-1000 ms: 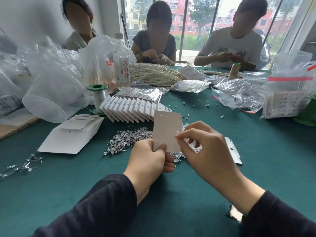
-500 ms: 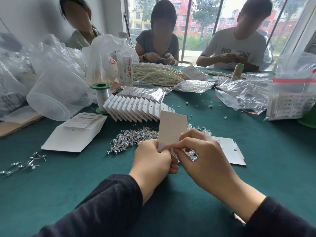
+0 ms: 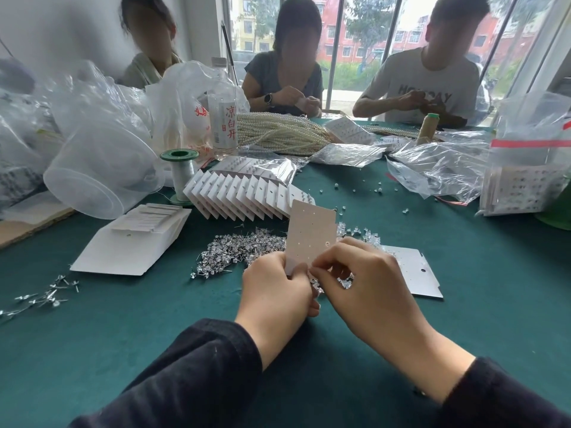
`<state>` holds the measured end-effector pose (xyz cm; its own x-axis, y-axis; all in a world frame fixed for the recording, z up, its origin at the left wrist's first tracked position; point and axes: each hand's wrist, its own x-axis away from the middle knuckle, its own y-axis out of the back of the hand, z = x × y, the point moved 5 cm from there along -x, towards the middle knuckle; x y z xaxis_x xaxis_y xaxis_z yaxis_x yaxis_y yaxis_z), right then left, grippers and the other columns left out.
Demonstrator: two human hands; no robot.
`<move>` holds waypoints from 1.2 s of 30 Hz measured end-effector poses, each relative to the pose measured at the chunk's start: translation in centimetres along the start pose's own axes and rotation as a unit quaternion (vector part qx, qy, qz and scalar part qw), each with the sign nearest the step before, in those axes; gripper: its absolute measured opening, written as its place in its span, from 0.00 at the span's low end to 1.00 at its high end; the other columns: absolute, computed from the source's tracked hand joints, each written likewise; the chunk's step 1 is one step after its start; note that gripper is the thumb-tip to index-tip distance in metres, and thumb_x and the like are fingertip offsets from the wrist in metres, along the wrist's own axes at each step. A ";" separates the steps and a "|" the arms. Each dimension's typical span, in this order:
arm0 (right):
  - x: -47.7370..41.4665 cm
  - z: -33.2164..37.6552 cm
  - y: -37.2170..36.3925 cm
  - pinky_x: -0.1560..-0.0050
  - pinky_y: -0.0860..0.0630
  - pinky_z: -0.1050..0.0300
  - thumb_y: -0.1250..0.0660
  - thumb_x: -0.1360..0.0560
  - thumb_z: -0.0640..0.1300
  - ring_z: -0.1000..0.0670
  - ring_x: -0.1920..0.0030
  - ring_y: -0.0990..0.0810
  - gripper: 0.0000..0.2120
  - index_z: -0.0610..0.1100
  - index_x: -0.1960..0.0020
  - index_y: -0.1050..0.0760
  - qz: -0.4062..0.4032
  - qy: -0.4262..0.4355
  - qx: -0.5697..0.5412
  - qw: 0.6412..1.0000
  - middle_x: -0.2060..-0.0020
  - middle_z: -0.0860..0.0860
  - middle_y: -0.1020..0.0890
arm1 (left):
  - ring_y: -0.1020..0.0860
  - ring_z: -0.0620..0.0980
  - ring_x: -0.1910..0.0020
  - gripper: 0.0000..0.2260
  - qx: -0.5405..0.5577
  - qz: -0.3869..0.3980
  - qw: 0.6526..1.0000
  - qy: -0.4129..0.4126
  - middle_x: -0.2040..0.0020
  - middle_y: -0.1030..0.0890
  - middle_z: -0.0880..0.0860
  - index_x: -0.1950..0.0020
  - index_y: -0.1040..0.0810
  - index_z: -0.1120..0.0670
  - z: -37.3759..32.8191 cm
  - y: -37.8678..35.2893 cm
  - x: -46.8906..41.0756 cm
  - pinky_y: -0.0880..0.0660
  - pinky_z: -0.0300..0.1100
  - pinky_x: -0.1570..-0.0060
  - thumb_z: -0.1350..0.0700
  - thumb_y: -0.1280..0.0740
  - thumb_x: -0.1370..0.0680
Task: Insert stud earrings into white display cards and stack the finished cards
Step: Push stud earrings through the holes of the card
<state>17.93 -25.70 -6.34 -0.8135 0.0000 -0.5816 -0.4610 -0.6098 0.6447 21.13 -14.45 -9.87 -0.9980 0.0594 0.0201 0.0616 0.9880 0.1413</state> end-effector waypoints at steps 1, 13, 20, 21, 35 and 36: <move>0.0 0.1 0.0 0.64 0.33 0.72 0.28 0.34 0.36 0.60 0.68 0.29 0.06 0.45 0.66 0.22 0.000 0.006 0.003 1.000 0.69 0.58 0.26 | 0.23 0.48 0.79 0.10 -0.003 -0.001 1.000 -0.001 0.72 0.22 0.55 0.64 0.25 0.58 0.0 0.0 0.0 0.25 0.39 0.75 0.63 0.39 0.23; 0.2 1.1 -1.0 0.66 0.34 0.59 0.35 0.35 0.36 0.45 0.70 0.24 0.05 0.40 0.69 0.26 0.018 0.075 0.126 0.989 0.70 0.46 0.24 | 0.19 0.57 0.64 0.10 -0.100 0.000 0.994 -0.048 0.64 0.19 0.59 0.66 0.24 0.58 -0.6 0.1 0.1 0.19 0.50 0.65 0.62 0.38 0.25; 0.4 1.0 -1.5 0.66 0.32 0.58 0.35 0.37 0.35 0.45 0.70 0.24 0.02 0.39 0.68 0.26 0.044 0.088 0.127 0.987 0.69 0.46 0.24 | 0.19 0.58 0.63 0.13 -0.123 -0.008 0.990 -0.065 0.64 0.20 0.58 0.69 0.28 0.55 -0.6 0.3 0.0 0.20 0.51 0.61 0.61 0.39 0.24; 0.5 1.1 -1.6 0.65 0.32 0.57 0.35 0.37 0.35 0.44 0.69 0.24 0.01 0.39 0.67 0.26 0.044 0.093 0.130 0.986 0.69 0.46 0.24 | 0.19 0.58 0.62 0.13 -0.127 -0.006 0.990 -0.067 0.64 0.19 0.58 0.69 0.28 0.56 -0.6 0.3 0.0 0.20 0.52 0.60 0.61 0.39 0.24; 0.4 0.6 -1.2 0.64 0.29 0.55 0.34 0.31 0.37 0.45 0.67 0.22 0.04 0.39 0.63 0.23 0.015 0.052 0.036 0.998 0.66 0.46 0.21 | 0.21 0.52 0.74 0.14 -0.044 0.032 0.998 -0.031 0.70 0.22 0.59 0.69 0.26 0.58 0.0 -0.1 -0.2 0.22 0.42 0.74 0.64 0.41 0.23; 0.5 0.6 -1.1 0.64 0.28 0.55 0.34 0.31 0.38 0.46 0.67 0.22 0.03 0.40 0.63 0.23 0.006 0.046 0.027 0.999 0.66 0.47 0.21 | 0.21 0.51 0.74 0.14 -0.042 0.031 0.998 -0.033 0.70 0.22 0.58 0.68 0.25 0.58 0.0 0.0 -0.2 0.23 0.40 0.75 0.64 0.41 0.24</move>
<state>17.81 -24.56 -7.03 -0.7842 -0.0815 -0.6151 -0.4714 -0.5664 0.6760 21.29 -14.49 -9.93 -0.9908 0.1312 -0.0340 0.1204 0.9672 0.2236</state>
